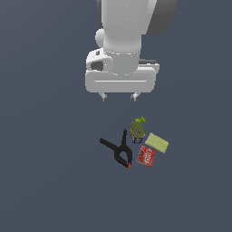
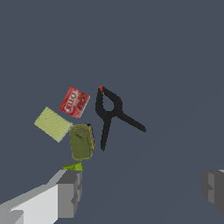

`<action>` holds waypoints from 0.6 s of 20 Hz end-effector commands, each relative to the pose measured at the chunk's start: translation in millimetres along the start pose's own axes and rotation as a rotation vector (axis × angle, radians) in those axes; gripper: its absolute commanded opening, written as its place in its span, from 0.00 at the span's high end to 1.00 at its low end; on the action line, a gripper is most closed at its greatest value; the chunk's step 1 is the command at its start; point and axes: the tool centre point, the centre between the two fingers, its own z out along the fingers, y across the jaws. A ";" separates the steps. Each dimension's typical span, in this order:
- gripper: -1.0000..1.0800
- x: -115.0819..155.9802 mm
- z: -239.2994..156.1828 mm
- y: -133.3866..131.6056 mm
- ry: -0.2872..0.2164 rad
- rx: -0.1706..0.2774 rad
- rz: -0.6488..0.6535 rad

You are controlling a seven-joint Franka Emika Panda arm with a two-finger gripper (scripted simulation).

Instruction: Pick up a designated object from a clutter of objects.

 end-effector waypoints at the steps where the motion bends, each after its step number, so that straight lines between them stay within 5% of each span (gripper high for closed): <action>1: 0.04 0.0 0.0 0.0 0.000 0.000 0.000; 12: 0.04 -4.8 7.9 -14.1 -0.035 0.001 -0.061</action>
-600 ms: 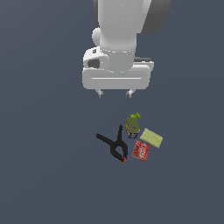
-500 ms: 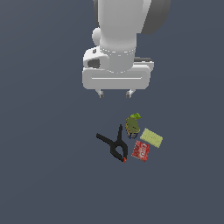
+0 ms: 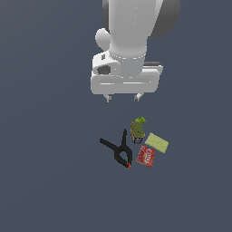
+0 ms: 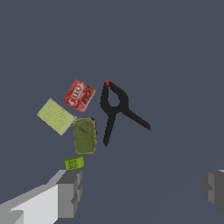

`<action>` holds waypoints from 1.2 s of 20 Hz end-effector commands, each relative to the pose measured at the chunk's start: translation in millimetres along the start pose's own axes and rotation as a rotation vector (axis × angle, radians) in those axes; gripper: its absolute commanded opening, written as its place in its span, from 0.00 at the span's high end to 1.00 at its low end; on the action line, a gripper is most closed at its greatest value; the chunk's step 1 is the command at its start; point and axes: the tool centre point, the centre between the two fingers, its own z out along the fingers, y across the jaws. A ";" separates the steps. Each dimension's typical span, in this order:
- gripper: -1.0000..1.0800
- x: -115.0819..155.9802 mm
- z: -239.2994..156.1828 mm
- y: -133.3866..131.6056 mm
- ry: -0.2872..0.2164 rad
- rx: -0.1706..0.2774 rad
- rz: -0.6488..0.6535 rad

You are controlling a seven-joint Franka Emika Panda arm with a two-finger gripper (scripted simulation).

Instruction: Pick up a designated object from a clutter of objects.

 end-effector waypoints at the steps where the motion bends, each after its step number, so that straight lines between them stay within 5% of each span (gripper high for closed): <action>1: 0.04 -0.1 0.1 -0.2 -0.001 0.000 -0.002; 13: 0.04 11.4 22.7 -15.8 -0.001 -0.010 -0.086; 24: 0.04 40.1 113.5 -84.1 0.000 -0.026 -0.414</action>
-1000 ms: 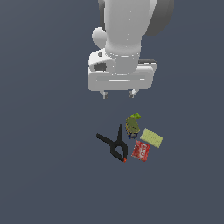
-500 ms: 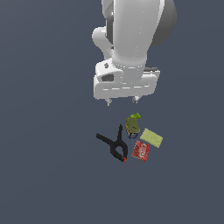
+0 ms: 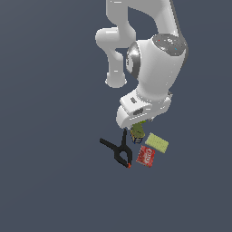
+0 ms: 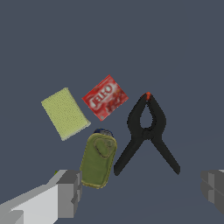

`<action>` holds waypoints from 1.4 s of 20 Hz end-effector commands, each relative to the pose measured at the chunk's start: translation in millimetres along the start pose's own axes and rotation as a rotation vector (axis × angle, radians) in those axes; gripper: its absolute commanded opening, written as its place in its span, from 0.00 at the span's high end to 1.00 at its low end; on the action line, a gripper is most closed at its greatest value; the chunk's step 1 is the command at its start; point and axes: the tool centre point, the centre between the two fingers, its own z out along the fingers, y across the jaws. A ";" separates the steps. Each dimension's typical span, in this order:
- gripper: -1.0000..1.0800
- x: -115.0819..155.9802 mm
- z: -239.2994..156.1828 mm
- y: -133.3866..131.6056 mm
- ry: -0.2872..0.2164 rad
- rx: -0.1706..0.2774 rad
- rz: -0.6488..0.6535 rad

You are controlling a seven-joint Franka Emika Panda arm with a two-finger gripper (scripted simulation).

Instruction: Pick up a designated object from a clutter of objects.

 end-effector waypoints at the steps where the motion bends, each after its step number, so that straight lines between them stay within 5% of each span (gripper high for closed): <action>1: 0.04 12.4 27.8 -20.1 0.002 0.000 -0.100; 15: 0.04 40.6 144.1 -118.4 0.025 0.031 -0.513; 28: 0.04 40.7 166.0 -131.6 0.028 0.038 -0.559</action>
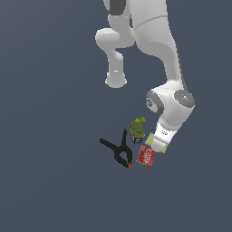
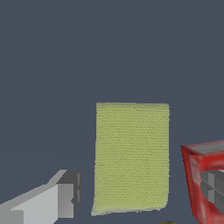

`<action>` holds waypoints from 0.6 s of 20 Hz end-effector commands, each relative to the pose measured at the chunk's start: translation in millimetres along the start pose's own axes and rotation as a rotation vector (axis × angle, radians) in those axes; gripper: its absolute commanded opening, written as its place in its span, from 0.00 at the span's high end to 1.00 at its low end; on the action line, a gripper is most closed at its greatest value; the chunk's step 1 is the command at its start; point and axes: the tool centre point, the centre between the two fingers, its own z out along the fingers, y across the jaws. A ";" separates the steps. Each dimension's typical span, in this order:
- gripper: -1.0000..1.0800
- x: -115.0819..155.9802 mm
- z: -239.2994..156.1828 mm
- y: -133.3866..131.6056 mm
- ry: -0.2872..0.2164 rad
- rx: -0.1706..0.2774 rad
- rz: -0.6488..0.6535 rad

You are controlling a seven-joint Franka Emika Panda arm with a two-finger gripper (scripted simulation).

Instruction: Pick up a designated object from a clutter of objects.

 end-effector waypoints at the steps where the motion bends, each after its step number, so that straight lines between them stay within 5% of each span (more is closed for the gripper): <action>1: 0.04 -0.2 7.5 -0.6 0.000 0.001 -0.001; 12: 0.04 0.4 46.7 -0.9 0.001 0.000 -0.005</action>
